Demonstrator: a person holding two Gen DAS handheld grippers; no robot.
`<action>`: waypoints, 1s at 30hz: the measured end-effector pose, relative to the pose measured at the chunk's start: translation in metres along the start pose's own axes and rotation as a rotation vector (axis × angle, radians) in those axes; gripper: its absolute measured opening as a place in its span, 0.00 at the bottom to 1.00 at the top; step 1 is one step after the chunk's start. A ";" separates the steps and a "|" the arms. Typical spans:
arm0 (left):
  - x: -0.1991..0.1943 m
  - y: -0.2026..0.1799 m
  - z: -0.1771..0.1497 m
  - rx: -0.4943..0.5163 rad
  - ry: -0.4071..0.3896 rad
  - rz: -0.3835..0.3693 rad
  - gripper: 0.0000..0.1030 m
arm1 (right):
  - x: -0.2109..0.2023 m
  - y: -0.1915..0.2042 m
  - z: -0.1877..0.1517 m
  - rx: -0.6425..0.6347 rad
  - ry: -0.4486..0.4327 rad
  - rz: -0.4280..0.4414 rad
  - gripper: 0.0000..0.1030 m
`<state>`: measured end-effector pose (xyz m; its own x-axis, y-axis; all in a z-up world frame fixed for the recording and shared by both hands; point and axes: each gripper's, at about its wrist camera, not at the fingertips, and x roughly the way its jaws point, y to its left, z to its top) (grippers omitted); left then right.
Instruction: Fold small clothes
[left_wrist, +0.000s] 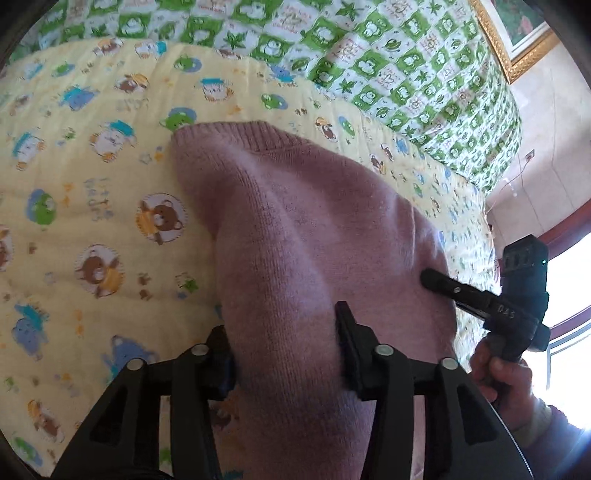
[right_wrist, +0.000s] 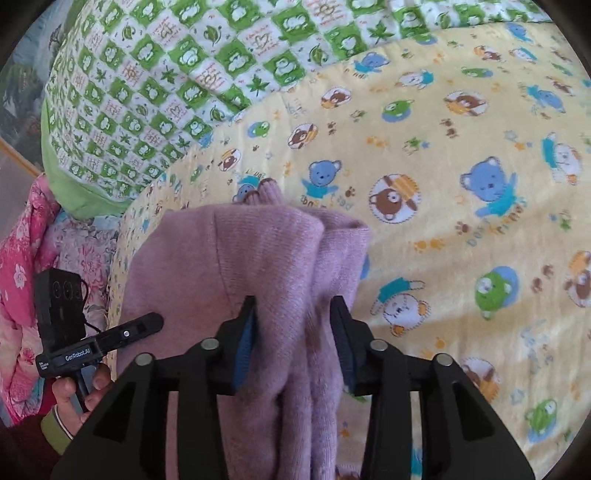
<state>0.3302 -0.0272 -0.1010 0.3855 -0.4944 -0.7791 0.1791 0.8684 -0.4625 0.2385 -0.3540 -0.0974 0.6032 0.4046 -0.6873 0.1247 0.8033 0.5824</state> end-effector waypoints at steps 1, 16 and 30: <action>-0.007 -0.001 -0.003 0.001 -0.006 0.010 0.49 | -0.010 0.000 -0.001 0.008 -0.012 -0.009 0.43; -0.085 -0.051 -0.094 0.122 -0.083 0.009 0.47 | -0.060 0.062 -0.094 -0.092 0.032 0.077 0.43; -0.052 -0.035 -0.135 0.115 0.000 0.054 0.45 | -0.041 0.014 -0.119 0.017 0.080 0.006 0.06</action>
<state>0.1815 -0.0371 -0.1020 0.3969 -0.4471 -0.8016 0.2605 0.8923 -0.3687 0.1218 -0.3068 -0.1127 0.5396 0.4434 -0.7157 0.1350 0.7935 0.5934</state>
